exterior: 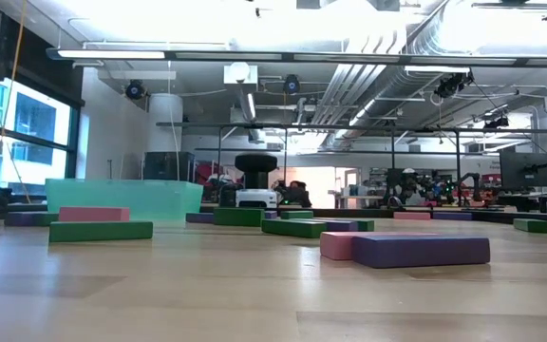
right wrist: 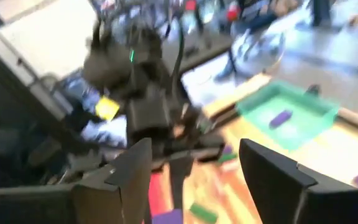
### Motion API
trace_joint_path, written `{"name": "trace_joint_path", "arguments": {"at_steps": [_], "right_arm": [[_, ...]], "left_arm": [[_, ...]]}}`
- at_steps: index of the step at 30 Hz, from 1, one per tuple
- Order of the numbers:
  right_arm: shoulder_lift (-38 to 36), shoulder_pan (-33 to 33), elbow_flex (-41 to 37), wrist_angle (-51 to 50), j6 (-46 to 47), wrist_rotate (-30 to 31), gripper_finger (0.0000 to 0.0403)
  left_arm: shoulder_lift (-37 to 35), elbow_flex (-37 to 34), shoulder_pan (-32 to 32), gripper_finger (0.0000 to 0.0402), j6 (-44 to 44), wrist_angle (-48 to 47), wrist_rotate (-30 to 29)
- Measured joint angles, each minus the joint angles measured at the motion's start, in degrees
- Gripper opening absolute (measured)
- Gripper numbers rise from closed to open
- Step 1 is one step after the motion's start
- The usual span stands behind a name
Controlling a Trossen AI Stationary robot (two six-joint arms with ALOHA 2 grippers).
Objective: Sort blocks
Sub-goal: Put the blue block into the blue bin
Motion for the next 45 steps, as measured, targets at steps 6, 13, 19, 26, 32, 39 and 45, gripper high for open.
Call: {"name": "trace_joint_path", "arguments": {"at_steps": [6,13,19,26,32,39,45], "right_arm": [[-3.8,1.3,0.0,1.3,-3.9,3.6,0.0216],[-3.0,2.0,0.0,-0.7,-4.9,3.2,0.0216],[-0.7,2.0,0.0,-3.0,-3.8,0.6,0.0216],[2.1,1.9,0.0,-3.1,-1.2,0.6,0.0216],[5.3,0.9,0.0,-1.0,3.6,8.4,0.0216],[8.7,-2.5,0.0,3.2,7.0,10.1,0.0216],[11.5,-5.4,0.0,6.8,9.3,9.7,0.0216]], "left_arm": [[-3.8,-0.1,1.7,0.0073,-1.4,-10.6,-6.1],[-10.1,0.0,9.9,0.0073,-6.4,-30.7,-10.7],[-11.8,-0.1,24.1,0.0073,-12.2,-57.1,-13.0],[-6.8,-0.4,44.9,0.0073,0.0,-62.6,-9.7],[0.9,-6.8,58.3,0.0073,9.1,-53.4,2.2],[8.1,-10.4,62.5,0.0104,17.7,-48.4,2.3],[7.4,-10.4,64.9,0.0166,22.6,-46.8,2.1]]}}
